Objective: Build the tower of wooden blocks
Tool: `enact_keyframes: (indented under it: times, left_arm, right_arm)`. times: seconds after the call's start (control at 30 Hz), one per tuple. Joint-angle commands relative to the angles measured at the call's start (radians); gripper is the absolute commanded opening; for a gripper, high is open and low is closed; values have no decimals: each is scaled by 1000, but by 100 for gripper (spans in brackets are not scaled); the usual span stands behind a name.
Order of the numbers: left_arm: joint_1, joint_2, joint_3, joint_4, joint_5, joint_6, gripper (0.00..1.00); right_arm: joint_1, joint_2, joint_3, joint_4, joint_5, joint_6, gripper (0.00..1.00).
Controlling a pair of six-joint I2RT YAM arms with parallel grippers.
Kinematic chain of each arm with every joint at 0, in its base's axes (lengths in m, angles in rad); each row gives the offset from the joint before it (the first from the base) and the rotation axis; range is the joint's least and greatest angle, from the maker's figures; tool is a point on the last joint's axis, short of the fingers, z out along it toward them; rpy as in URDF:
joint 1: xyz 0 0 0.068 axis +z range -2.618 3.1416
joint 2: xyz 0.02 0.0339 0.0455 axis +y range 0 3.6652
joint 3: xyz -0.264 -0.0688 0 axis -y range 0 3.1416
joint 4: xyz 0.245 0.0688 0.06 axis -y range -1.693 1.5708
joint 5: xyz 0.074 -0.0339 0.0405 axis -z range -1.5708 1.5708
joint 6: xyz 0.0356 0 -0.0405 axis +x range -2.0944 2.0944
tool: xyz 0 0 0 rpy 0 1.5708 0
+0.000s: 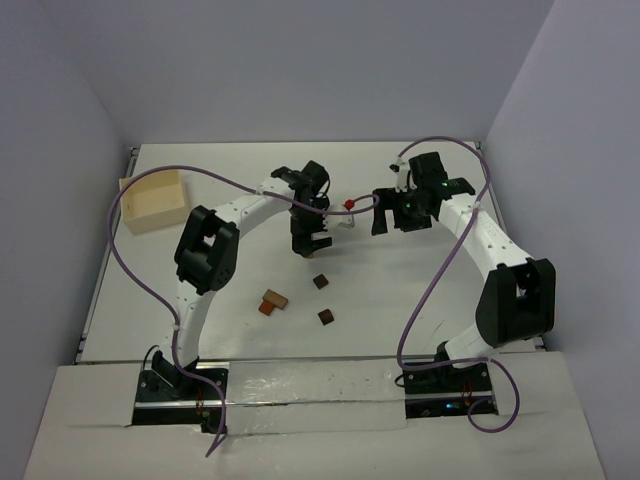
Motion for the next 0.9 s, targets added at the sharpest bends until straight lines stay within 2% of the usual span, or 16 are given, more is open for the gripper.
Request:
enact_keyframes:
  times: [0.0,0.2,0.3,0.37,0.4,0.47,0.57,0.67,0.7,0.77,0.8,0.83,0.87]
  left_arm:
    - [0,-136,118,-50,-3,-15,99]
    - [26,-326,147,-4,17,-82,99]
    - [73,-453,111,104,41,-213,99]
    - [165,-531,36,214,107,-383,99]
    - [203,-559,6,259,134,-401,99]
    - [270,-619,-41,352,158,-541,99]
    - [383,-650,-134,385,170,-722,99]
    - [421,-649,-186,315,118,-805,99]
    - [442,-668,-218,298,180,-801,99]
    - [579,-813,-438,418,369,-855,99]
    - [605,-833,-468,441,422,-867,99]
    - [685,-895,-560,515,480,-906,99]
    - [717,-927,-610,529,515,-903,99]
  right_arm:
    - [-3,-24,48,-6,-36,-2,100]
    - [-3,-55,44,-1,-46,-6,100]
    - [-1,-82,28,9,-69,-24,100]
    - [10,-117,4,29,-102,-67,100]
    - [18,-130,2,32,-112,-88,100]
    - [54,-152,-7,42,-117,-146,100]
    - [107,-148,35,9,-93,-218,100]
    - [181,-131,80,-13,-2,-281,100]
    - [202,-133,84,-13,15,-300,100]
    - [306,-147,62,9,55,-390,100]
    - [327,-156,52,14,66,-418,100]
    - [395,-172,22,30,67,-510,100]
    - [451,-183,-10,53,51,-613,100]
